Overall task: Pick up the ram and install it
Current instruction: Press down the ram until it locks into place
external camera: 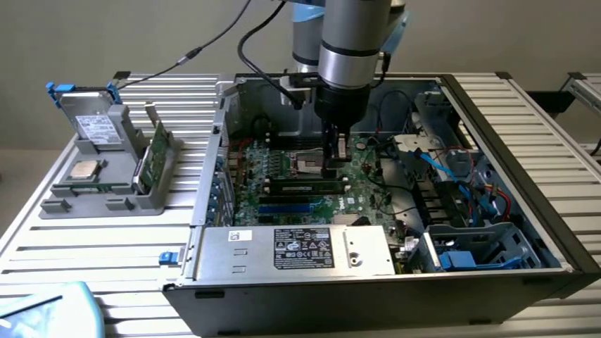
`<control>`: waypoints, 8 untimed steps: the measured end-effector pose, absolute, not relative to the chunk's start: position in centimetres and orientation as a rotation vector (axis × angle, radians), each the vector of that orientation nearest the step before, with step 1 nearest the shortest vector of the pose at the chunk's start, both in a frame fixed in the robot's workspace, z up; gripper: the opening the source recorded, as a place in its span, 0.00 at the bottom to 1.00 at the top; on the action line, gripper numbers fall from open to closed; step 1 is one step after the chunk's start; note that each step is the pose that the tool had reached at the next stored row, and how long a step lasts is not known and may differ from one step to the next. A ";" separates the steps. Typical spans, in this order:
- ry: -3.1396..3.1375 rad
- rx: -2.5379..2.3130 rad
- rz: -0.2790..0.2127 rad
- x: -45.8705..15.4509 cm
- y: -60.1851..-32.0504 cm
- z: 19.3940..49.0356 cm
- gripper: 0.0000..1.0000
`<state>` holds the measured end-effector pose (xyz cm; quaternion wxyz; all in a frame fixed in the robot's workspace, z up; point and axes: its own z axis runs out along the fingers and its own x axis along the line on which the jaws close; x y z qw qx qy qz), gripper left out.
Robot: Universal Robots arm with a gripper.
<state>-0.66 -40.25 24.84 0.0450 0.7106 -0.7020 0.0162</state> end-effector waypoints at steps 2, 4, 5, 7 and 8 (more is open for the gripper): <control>-2.144 2.170 0.050 -0.6 -40.3 24.5 0.11; -2.144 2.170 0.050 -0.6 -40.3 24.2 0.11; -2.144 2.171 0.049 -0.6 -40.3 24.1 0.11; -2.144 2.171 0.049 -0.6 -40.2 23.9 0.11; -2.144 2.171 0.049 -0.6 -40.2 23.8 0.11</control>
